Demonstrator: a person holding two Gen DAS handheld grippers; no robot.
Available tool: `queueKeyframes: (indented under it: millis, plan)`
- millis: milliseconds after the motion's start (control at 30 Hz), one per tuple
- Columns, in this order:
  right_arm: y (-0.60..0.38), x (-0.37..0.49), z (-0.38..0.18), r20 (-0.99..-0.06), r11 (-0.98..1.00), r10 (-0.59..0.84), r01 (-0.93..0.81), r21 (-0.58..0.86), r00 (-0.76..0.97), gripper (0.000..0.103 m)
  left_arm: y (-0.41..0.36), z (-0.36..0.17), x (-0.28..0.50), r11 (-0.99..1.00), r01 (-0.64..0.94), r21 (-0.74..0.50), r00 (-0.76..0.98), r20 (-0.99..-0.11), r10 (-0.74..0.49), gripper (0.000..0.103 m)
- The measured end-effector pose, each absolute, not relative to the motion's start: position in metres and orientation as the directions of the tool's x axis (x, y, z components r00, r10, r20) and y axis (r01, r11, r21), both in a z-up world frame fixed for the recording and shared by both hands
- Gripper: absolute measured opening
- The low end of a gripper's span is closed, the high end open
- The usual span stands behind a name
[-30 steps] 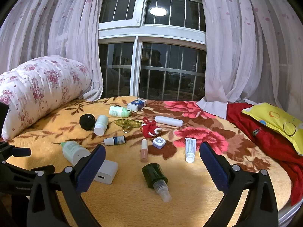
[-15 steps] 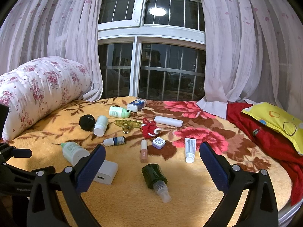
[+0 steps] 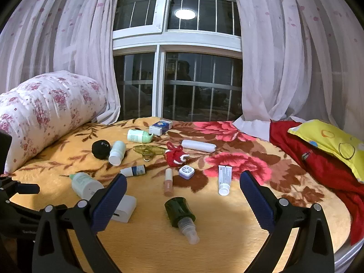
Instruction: Collect trash
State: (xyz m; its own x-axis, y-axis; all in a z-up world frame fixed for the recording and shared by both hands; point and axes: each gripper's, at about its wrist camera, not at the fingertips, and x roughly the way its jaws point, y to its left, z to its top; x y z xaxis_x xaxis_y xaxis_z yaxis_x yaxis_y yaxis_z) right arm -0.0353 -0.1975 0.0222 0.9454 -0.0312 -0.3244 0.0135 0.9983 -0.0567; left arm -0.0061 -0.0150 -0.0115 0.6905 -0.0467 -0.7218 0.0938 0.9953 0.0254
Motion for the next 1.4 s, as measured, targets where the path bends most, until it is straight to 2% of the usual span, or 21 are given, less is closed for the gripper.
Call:
queueKeyframes:
  millis: [133, 300, 500, 767, 833, 867, 900, 933, 967, 1167, 1233, 1267, 1300, 1367, 1400]
  plan:
    - [-0.199, -0.036, 0.022, -0.322, 0.998, -0.034, 0.017, -0.055, 0.946, 0.098, -0.009, -0.012, -0.001, 0.993, 0.117, -0.006, 0.68, -0.729, -0.084, 0.087]
    - [-0.205, -0.035, 0.02, -0.322, 0.999, -0.033, 0.022, -0.038, 0.946, 0.098, 0.002, -0.008, 0.015, 0.973, 0.209, -0.095, 0.646, -0.734, -0.21, 0.087]
    - [-0.213, -0.035, 0.019, -0.319, 0.999, -0.039, 0.035, -0.017, 0.947, 0.098, -0.014, -0.005, 0.036, 0.957, 0.279, -0.077, 0.647, -0.722, -0.246, 0.089]
    - [-0.219, -0.039, 0.019, -0.309, 0.999, -0.036, 0.037, -0.002, 0.951, 0.098, -0.03, -0.027, 0.071, 0.956, 0.291, -0.022, 0.615, -0.761, -0.205, 0.089]
    - [-0.22, -0.038, 0.019, -0.316, 1.0, -0.023, 0.027, 0.008, 0.949, 0.098, -0.032, -0.032, 0.074, 0.954, 0.298, -0.019, 0.613, -0.763, -0.207, 0.084]
    - [-0.22, -0.038, 0.018, -0.321, 1.0, -0.013, 0.019, 0.016, 0.947, 0.098, -0.031, -0.033, 0.074, 0.952, 0.304, -0.026, 0.609, -0.763, -0.216, 0.066]
    - [-0.221, -0.037, 0.018, -0.326, 1.0, -0.006, 0.014, 0.022, 0.945, 0.098, -0.032, -0.033, 0.074, 0.949, 0.314, -0.034, 0.602, -0.766, -0.226, 0.032]
    - [-0.222, -0.036, 0.017, -0.332, 1.0, -0.005, 0.014, 0.025, 0.943, 0.098, -0.032, -0.034, 0.074, 0.946, 0.32, -0.046, 0.593, -0.769, -0.238, 0.02]
    - [-0.222, -0.035, 0.016, -0.337, 1.0, -0.007, 0.016, 0.024, 0.941, 0.098, -0.031, -0.035, 0.073, 0.948, 0.314, -0.051, 0.595, -0.768, -0.238, 0.018]
    - [-0.219, -0.031, 0.012, -0.355, 1.0, -0.018, 0.025, 0.016, 0.935, 0.098, -0.026, -0.033, 0.066, 0.952, 0.302, -0.046, 0.614, -0.755, -0.231, 0.018]
    - [-0.216, -0.031, 0.011, -0.354, 1.0, -0.019, 0.024, 0.011, 0.935, 0.098, -0.025, -0.029, 0.067, 0.953, 0.297, -0.052, 0.616, -0.753, -0.233, 0.024]
    - [-0.216, -0.031, 0.011, -0.354, 1.0, -0.018, 0.023, 0.01, 0.935, 0.098, -0.025, -0.025, 0.069, 0.954, 0.294, -0.063, 0.618, -0.748, -0.24, 0.031]
    - [-0.215, -0.03, 0.011, -0.354, 1.0, -0.018, 0.022, 0.007, 0.935, 0.098, -0.025, -0.022, 0.07, 0.955, 0.285, -0.078, 0.621, -0.744, -0.246, 0.044]
    - [-0.214, -0.03, 0.011, -0.353, 1.0, -0.022, 0.022, -0.005, 0.936, 0.098, -0.028, -0.012, 0.074, 0.956, 0.273, -0.111, 0.63, -0.73, -0.265, 0.06]
    - [-0.213, -0.031, 0.011, -0.35, 1.0, -0.025, 0.022, -0.013, 0.936, 0.098, -0.03, -0.009, 0.076, 0.955, 0.272, -0.119, 0.632, -0.727, -0.27, 0.063]
